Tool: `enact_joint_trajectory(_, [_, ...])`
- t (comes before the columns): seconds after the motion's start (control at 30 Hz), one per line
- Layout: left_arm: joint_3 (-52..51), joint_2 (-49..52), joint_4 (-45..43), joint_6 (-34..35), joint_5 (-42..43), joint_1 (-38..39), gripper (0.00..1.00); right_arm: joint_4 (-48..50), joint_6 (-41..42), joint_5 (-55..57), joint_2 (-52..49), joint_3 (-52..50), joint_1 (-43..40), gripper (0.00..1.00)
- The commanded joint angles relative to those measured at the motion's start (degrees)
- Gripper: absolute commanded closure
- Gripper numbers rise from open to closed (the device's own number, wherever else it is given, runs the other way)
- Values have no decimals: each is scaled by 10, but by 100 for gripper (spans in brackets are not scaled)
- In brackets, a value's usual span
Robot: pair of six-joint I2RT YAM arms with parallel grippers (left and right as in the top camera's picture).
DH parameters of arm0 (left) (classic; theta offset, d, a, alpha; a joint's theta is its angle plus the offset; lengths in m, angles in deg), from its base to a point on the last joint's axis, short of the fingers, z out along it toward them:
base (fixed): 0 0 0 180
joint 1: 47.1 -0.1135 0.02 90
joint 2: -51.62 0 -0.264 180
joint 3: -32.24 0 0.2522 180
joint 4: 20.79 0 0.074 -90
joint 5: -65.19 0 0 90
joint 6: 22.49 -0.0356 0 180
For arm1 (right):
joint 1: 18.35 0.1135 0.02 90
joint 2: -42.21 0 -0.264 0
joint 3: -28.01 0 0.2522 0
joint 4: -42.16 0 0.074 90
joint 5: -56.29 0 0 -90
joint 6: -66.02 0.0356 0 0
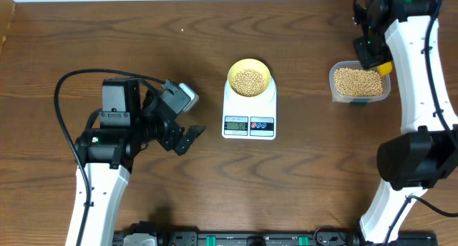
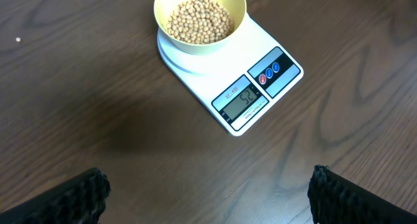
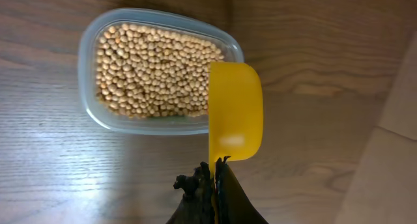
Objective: Scoop item into bowl and weigh 50g on scale
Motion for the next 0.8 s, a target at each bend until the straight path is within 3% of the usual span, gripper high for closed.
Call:
enact_joint_trajectory(0.0, [-3,2,0,-8,7,-2,0,2,15,17,10,-3,8,99])
enact_joint_trajectory(0.47, [-3,2,0,-8,7,-2,1,133,10,-404,10,-3,16,99])
enact_joint_trajectory(0.77, [-3,2,0,-8,7,-2,1,178,10,-431,10,-3,64,99])
